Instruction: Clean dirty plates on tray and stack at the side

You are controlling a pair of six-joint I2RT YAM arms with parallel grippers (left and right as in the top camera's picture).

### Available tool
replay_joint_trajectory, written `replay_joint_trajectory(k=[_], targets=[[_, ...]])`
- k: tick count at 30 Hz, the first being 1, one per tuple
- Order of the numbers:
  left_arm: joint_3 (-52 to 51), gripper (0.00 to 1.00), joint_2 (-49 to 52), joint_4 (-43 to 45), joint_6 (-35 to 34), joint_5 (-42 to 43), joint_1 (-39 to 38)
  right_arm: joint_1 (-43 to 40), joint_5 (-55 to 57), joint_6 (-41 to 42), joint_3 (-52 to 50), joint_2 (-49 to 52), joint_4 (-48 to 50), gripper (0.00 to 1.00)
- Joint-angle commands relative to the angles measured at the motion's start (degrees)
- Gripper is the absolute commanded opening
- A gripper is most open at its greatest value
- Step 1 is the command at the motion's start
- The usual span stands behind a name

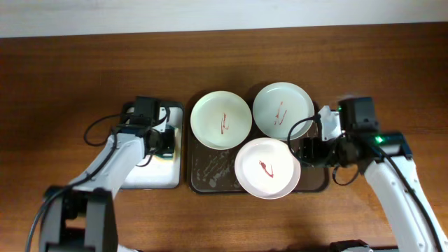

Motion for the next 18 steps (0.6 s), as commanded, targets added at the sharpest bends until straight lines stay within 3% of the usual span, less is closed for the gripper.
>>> replay_joint_trajectory(k=[1,5,14,18], targets=[[1.01,0.00,-4.70,-3.21,-2.38,-0.61,0.52,0.07,-0.44,-0.07,0.20,5.22,-0.66,0.56],[0.44,0.00,-4.42,-5.60,-5.46,-0.44,0.50,0.07,-0.39,-0.09,0.20,12.02,-0.42,0.49],[0.28,0.00,-4.42,-6.08,-5.49,-0.42,0.50,0.07,-0.50,-0.09,0.20,25.90,5.49,0.39],[0.28,0.00,-4.42,-6.08,-5.51,-0.42,0.50,0.07,-0.63,-0.07,0.20,28.35,5.90,0.22]])
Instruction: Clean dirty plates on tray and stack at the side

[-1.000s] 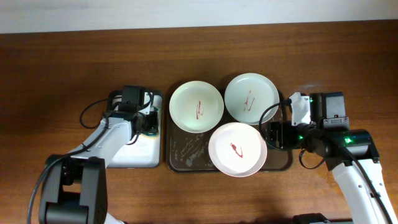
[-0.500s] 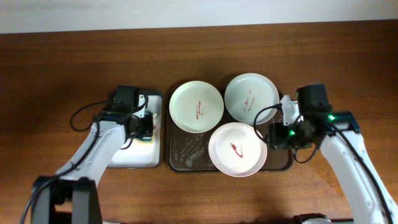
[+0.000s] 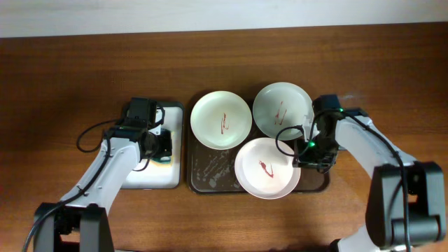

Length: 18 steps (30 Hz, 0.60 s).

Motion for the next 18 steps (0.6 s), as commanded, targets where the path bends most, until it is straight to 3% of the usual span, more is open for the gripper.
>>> replay_joint_trajectory(k=[1,5,10,18], targets=[[0.17,0.00,-0.44,0.09,-0.79,-0.35,0.20,0.07,-0.50,0.11,0.20,1.95,0.46,0.19],[0.17,0.00,-0.44,0.09,-0.79,-0.35,0.20,0.13,-0.98,0.31,0.02,2.05,0.46,0.04],[0.17,0.00,-0.44,0.11,-0.79,-0.33,0.20,0.17,-7.13,1.03,0.02,2.05,0.48,0.04],[0.17,0.00,-0.44,0.11,-0.81,0.72,0.20,0.17,-7.10,5.95,0.02,2.05,0.46,0.04]])
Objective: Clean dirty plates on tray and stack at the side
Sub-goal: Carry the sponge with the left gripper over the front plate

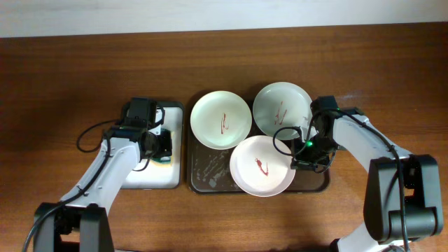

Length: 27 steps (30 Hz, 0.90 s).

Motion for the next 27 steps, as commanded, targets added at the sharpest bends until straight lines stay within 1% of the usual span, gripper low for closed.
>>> replay_joint_trajectory(k=[1,11,14,17,20,21,22,24,27], targets=[[0.17,0.00,-0.44,0.11,-0.79,0.68,0.20,0.17,-1.33,1.66,0.02,0.42,0.13,0.04],[0.22,0.00,-0.46,0.20,-0.76,1.27,0.20,0.17,-1.33,1.64,0.02,0.42,0.13,0.04],[0.22,0.00,-0.46,1.14,-0.68,6.43,0.20,0.17,-1.33,1.64,0.02,0.42,0.13,0.04],[0.50,0.00,-0.52,3.34,0.90,14.78,0.20,0.17,-1.33,1.64,0.02,0.42,0.13,0.04],[1.75,0.00,-0.66,5.14,1.25,21.22,0.20,0.17,-1.31,1.64,0.02,0.42,0.13,0.04],[2.27,0.00,-0.68,5.95,1.27,24.30,0.20,0.17,-1.31,1.64,0.02,0.42,0.13,0.04],[2.86,0.00,-0.79,7.82,1.25,29.81,0.07,0.17,-1.31,1.64,0.02,0.42,0.13,0.04],[3.04,0.00,-0.79,11.93,1.09,36.65,-1.11,0.17,-1.31,1.64,0.02,0.42,0.17,0.04],[3.04,0.00,-0.74,15.72,-2.47,35.74,-5.20,0.17,-1.31,1.62,0.02,0.42,0.15,0.04]])
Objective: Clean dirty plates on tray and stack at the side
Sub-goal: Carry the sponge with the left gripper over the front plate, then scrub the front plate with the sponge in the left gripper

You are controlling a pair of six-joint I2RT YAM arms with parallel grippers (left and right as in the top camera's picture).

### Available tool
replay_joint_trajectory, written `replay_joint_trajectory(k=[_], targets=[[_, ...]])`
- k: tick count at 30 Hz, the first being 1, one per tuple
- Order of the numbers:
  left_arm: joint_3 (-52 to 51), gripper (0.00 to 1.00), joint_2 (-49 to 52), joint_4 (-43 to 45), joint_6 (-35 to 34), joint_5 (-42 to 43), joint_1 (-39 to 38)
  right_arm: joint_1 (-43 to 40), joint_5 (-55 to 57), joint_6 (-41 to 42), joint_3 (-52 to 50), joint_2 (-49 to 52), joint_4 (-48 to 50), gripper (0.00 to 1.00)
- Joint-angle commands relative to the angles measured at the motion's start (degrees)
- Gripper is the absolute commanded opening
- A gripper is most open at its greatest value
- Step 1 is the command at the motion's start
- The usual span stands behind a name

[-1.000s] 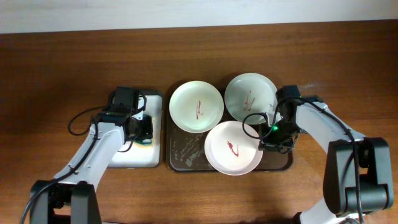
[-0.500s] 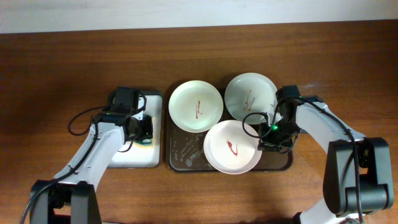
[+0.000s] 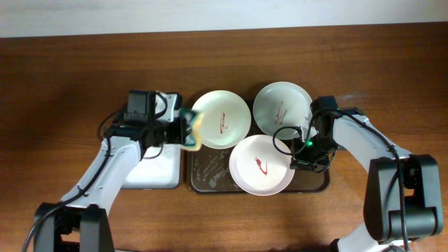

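Three dirty plates with red smears sit on the dark tray: a pale green plate at back left, a second pale green plate at back right, and a white plate in front. My left gripper is shut on a yellow-green sponge, held at the left rim of the back-left plate. The right gripper is at the white plate's right rim and looks shut on it.
A white sponge dish lies left of the tray, under my left arm. Bare wooden table surrounds everything, and the tray's front left corner holds no plate. Cables trail from both arms.
My left gripper has come off the white dish with the sponge in it and now sits to the right, at the back-left plate's rim. The right gripper and white plate have barely moved.
At first my left gripper was down on the white dish and the right one was beside the tray's right edge. Then the right gripper was at the white plate's rim, and the plate shifted slightly left. Now the left gripper holds the sponge by the back-left plate.
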Motion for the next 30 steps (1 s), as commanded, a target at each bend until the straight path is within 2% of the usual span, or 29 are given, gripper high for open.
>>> replay_joint_trajectory(k=[1,3,6,11,15,19,26,30], targets=[[1.44,0.00,-0.72,2.99,-2.45,5.88,-5.40,0.17,-0.72,0.26,0.02,0.42,0.15,0.04],[1.44,0.00,-0.70,3.87,-5.42,2.14,-8.35,0.17,-0.72,0.28,0.02,0.42,0.15,0.04],[1.44,0.00,-0.42,4.26,-13.57,-6.40,-13.77,0.17,-0.72,0.28,0.02,0.42,0.15,0.04],[1.44,0.00,1.84,7.04,-26.27,-9.86,-21.35,0.17,-0.72,0.28,0.02,0.42,0.15,0.04],[1.44,0.00,4.55,7.98,-35.47,-16.94,-26.86,0.17,-0.72,0.28,0.02,0.42,0.13,0.04],[1.44,0.00,7.08,11.19,-39.15,-22.29,-31.87,0.17,-0.70,0.28,0.02,0.42,0.13,0.04],[1.44,0.00,9.84,13.86,-39.15,-34.58,-38.88,0.17,-0.70,0.26,0.02,0.42,0.15,0.04],[1.44,0.00,11.10,15.21,-39.54,-36.61,-40.59,0.17,-0.68,0.26,0.02,0.42,0.15,0.04]])
